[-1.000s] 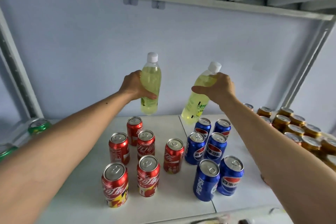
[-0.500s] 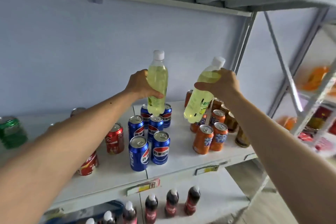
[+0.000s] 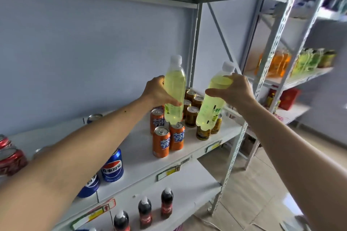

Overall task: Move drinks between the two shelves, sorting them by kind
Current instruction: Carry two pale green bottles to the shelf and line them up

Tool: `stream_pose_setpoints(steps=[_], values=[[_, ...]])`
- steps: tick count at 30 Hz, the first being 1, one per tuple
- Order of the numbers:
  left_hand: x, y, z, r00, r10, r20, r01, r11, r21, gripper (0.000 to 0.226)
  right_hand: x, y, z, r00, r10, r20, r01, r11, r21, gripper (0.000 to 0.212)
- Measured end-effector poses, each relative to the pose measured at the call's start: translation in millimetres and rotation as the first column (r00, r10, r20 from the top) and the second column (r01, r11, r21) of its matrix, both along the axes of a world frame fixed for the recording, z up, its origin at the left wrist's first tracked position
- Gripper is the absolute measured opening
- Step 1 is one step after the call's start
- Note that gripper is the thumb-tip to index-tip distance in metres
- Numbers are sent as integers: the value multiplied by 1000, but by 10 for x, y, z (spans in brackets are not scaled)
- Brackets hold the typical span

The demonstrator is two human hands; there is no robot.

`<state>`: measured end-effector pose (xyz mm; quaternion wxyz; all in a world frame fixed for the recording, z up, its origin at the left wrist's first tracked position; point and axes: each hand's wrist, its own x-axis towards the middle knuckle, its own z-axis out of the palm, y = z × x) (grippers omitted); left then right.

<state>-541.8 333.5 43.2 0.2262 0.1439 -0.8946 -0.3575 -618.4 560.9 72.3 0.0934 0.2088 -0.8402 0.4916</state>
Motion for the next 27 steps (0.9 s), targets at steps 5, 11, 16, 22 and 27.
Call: stream_pose_setpoints(steps=[5,11,16,22,27], values=[[-455,307,-9,995,-101,7,101,995,-23,93,-289,309,-93,996,-85,9,85,996,-16,60],[-981,793,-189,979,-197,53,196,980,13,87,-653,838,-187,986,-167,17,167,986,2,60],[-1417,1357,-374,968,-241,71,238,970,49,88,-1011,1414,-219,985,-171,-4,171,984,47,58],[-1907,2092,-589,965,-247,84,239,966,93,89,-1419,2088,-252,988,-151,12,150,987,54,58],[-2386,2614,-713,948,-290,132,275,953,125,74,-1877,2540,-364,978,-206,28,203,976,77,51]])
